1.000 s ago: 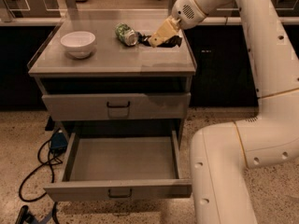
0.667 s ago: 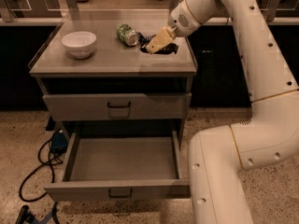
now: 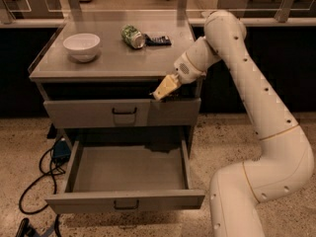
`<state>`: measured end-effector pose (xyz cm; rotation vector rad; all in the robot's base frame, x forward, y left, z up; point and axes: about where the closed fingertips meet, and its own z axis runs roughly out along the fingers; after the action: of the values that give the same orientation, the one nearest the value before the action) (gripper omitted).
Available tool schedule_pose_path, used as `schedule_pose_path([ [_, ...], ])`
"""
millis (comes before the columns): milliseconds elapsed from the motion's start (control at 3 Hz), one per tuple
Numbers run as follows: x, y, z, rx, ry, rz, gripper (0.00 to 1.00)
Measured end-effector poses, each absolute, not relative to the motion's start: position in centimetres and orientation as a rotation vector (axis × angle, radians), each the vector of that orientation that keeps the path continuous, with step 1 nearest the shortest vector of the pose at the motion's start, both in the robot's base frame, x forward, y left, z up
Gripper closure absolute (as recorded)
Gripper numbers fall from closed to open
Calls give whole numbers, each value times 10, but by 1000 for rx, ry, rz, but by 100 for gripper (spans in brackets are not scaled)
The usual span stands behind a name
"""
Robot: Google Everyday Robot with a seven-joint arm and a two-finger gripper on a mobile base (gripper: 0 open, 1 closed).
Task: Place rxbar chocolate into middle drawer
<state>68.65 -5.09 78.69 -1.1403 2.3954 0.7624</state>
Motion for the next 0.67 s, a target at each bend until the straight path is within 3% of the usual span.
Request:
schedule_pose_path([
  [333, 627, -58, 737, -1028, 2498, 817, 100],
  [667, 629, -56, 736, -1024, 2491, 822, 100],
])
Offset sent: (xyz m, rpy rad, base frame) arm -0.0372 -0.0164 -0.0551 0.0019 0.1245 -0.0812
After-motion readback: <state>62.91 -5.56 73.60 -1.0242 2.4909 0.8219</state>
